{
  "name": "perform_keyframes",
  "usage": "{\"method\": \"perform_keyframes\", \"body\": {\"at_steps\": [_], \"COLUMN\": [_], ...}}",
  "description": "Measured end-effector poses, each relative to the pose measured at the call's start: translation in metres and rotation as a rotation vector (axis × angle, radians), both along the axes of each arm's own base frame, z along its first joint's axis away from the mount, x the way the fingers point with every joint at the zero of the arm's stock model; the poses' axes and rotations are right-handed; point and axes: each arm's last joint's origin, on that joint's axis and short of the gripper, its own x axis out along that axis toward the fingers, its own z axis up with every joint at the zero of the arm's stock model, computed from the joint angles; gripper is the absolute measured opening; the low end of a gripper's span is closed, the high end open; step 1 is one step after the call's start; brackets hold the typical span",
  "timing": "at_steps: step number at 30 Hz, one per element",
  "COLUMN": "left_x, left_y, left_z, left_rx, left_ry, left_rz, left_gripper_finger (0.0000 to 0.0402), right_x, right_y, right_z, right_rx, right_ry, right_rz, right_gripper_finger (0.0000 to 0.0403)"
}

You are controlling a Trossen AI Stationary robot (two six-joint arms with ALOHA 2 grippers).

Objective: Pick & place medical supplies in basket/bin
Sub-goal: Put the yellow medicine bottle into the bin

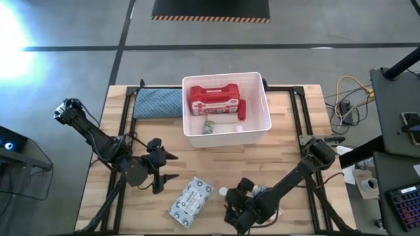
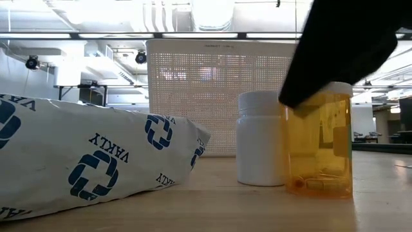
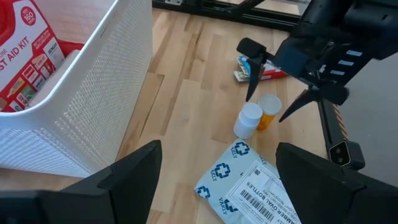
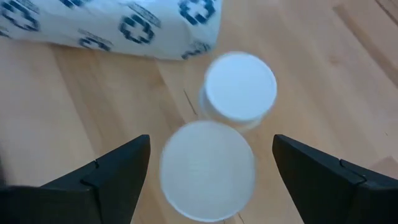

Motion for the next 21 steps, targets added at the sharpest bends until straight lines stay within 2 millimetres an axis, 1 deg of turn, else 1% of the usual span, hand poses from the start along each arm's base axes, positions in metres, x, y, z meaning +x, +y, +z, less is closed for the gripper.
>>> {"method": "perform_keyframes", "body": {"at_steps": [3,12,15,21], "left_x": [0.000,0.000,0.000,0.000], "left_y": [0.000,0.000,0.000,0.000], "left_z": [0.000,0.000,0.000,0.000], "left_rx": [0.000,0.002,0.004,0.004], "left_ry": [0.000,0.002,0.004,0.004], "left_rz": [0.000,0.000,0.000,0.000], "left_gripper_finger": [0.0295,0.0295,0.0295,0.0295], "right_x": [-0.002,-0.001,-0.002,-0.003], "right_y": [-0.001,-0.002,-0.003,-0.002], "right_z": [-0.006,-0.012,-0.014,-0.015], "right_rx": [0.020,0.033,0.032,0.052], "right_ry": [-0.010,-0.026,-0.022,-0.003], "right_rz": [-0.024,-0.027,-0.032,-0.028], "right_gripper_finger": [0.0329,0.0325,0.0306,0.0241]}}
